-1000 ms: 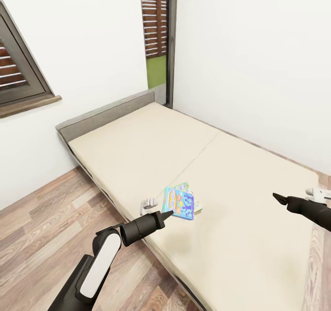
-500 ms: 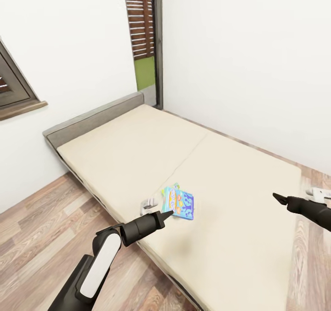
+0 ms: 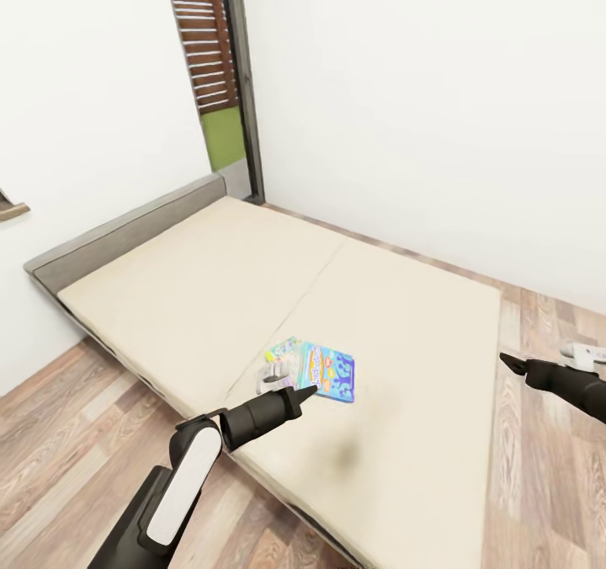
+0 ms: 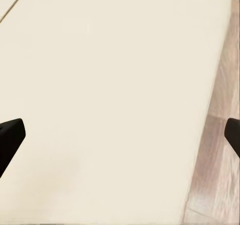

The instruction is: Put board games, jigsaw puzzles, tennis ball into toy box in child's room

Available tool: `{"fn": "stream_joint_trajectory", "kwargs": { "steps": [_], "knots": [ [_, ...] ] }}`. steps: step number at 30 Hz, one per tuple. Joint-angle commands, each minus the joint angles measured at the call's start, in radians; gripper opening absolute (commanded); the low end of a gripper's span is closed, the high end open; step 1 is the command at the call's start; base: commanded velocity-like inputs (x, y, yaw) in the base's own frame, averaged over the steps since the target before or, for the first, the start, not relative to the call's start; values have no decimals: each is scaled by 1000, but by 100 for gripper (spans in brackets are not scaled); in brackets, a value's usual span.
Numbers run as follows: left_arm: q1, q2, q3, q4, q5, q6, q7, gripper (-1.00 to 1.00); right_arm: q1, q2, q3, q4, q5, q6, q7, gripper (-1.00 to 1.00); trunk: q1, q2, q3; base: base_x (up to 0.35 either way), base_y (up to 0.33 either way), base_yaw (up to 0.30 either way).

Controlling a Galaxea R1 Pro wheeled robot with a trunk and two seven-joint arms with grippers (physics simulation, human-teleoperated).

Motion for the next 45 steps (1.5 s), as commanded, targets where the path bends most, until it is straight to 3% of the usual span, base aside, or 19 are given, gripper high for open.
{"fn": "stream_joint_trajectory", "kwargs": {
  "steps": [1, 45],
  "knots": [
    [0, 0, 1, 0, 4, 5, -1, -100, -1, 0, -1, -1, -6, 7, 0, 100, -4, 7, 2, 0, 0, -280],
    [0, 0, 2, 0, 4, 5, -3, -100, 0, 3, -1, -1, -6, 4, 0, 100, -173, 315, 148, 0, 0, -276]
  ]
}}
